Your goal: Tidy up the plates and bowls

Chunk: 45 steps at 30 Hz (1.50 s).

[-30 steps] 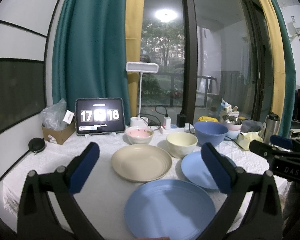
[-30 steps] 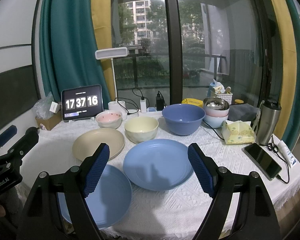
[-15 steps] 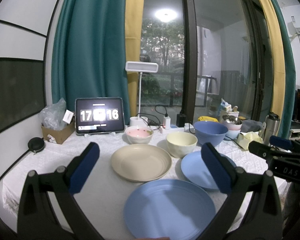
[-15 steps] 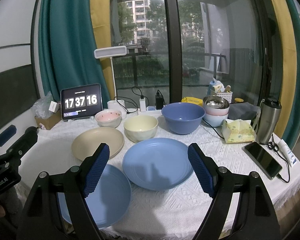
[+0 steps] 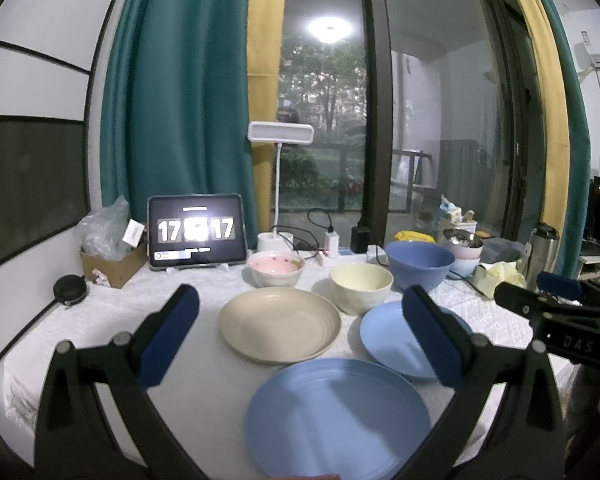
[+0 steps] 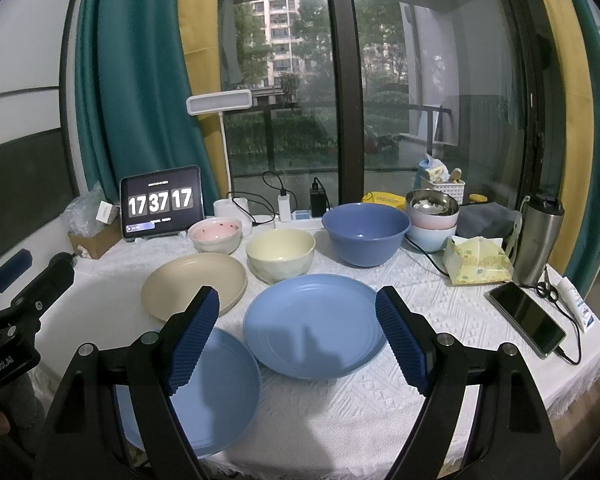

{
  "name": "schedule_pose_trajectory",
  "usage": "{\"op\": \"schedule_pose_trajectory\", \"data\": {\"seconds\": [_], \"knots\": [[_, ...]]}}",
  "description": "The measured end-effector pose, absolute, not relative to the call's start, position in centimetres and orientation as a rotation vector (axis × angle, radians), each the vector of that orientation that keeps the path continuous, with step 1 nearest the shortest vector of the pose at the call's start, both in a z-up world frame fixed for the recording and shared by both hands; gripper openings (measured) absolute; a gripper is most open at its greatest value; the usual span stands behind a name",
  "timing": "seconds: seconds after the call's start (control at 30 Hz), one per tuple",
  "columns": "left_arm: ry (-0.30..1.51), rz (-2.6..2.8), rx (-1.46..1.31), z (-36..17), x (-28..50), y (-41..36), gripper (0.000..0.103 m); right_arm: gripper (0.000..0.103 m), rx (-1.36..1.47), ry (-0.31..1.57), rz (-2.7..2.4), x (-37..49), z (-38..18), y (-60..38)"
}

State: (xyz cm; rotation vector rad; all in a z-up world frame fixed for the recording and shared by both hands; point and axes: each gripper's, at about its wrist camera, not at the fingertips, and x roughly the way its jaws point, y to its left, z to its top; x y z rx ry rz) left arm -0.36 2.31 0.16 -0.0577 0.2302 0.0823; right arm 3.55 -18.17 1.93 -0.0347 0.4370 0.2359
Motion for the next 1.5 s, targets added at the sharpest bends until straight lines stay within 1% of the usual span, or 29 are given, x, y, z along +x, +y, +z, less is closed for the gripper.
{"op": "schedule_pose_trajectory", "data": {"seconds": [0.17,0.43,0.97,1.1,1.17,1.2,1.23,1.3,1.37,1.4,1.5], "knots": [[0.239,0.065,-0.061,0.0,-0.1,2.0,0.102,0.084,-0.033,0.438,0.237,3.7,1.8,-18.5],[0.307,0.034,-0.054,-0.6,3.1,0.1,0.102,0.084,-0.024,0.466,0.232,4.7,0.4,-19.8],[0.595,-0.016,-0.019,-4.8,13.4,-4.4,0.101,0.082,0.072,0.594,0.188,11.9,-4.3,-24.5],[0.665,-0.021,-0.007,-6.0,15.3,-5.4,0.090,0.079,0.100,0.633,0.193,13.6,-5.5,-25.5],[0.710,-0.029,-0.016,-6.7,16.4,-5.9,0.087,0.079,0.118,0.654,0.203,14.2,-6.2,-25.9],[0.728,-0.028,-0.016,-7.0,16.8,-6.0,0.083,0.078,0.129,0.666,0.207,14.6,-6.6,-26.1],[0.739,-0.027,-0.017,-7.2,17.1,-6.1,0.076,0.076,0.139,0.681,0.213,15.0,-7.0,-26.3],[0.774,-0.022,-0.005,-7.8,17.8,-6.6,0.069,0.072,0.150,0.707,0.221,15.7,-7.6,-26.5],[0.814,-0.018,0.009,-8.5,18.6,-7.0,0.062,0.062,0.156,0.739,0.227,16.4,-8.3,-26.7],[0.833,-0.017,0.009,-8.8,18.9,-7.1,0.058,0.061,0.162,0.747,0.228,16.7,-8.6,-26.9],[0.892,-0.017,0.006,-10.0,20.0,-7.5,0.053,0.057,0.181,0.765,0.230,17.4,-9.2,-27.2]]}}
